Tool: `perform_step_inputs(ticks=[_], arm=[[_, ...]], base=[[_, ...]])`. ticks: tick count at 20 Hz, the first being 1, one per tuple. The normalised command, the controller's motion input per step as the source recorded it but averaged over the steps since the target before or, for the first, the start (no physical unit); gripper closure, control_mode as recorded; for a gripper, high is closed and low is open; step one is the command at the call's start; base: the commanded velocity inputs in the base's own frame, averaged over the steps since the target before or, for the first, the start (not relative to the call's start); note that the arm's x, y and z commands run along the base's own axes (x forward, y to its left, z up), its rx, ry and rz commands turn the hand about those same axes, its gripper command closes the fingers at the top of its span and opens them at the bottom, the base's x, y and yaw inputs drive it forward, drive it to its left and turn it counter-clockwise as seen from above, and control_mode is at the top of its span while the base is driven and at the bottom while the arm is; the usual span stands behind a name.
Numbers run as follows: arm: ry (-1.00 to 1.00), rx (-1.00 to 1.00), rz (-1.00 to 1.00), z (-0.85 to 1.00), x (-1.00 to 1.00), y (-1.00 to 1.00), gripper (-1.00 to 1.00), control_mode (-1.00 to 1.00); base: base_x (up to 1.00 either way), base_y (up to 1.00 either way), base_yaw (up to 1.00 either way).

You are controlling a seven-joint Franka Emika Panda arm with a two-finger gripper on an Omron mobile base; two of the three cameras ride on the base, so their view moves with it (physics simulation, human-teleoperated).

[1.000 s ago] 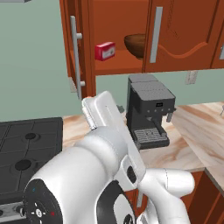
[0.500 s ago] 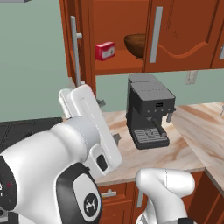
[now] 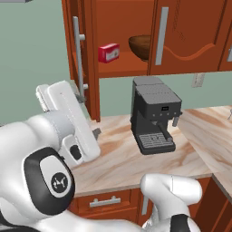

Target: Pick the mug and place it in the sink. Pick the bowl and place it in the open cabinet and then close the cabinet.

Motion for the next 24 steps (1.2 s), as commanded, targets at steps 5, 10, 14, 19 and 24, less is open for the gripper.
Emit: perform_step_inputs(ticks=[5, 10, 14, 19, 24], arm=[[0.0, -0.02, 0.0, -0.01, 0.4, 0.12, -1.0, -1.0], [0.0, -0.01, 0.0, -0.06, 0.43, 0.01, -1.0, -1.0], [0.0, -0.03, 0.0, -0.2, 0.28, 0.21, -1.0, -1.0], [0.0, -0.01, 0.0, -0.22, 0.3, 0.18, -1.0, -1.0], [0.0, 0.0, 0.0, -0.07, 0.26, 0.03, -1.0, -1.0]], base=[[0.0, 0.0, 0.0], [0.0, 0.0, 0.0], [0.0, 0.0, 0.0], [0.0, 0.0, 0.0], [0.0, 0.0, 0.0]])
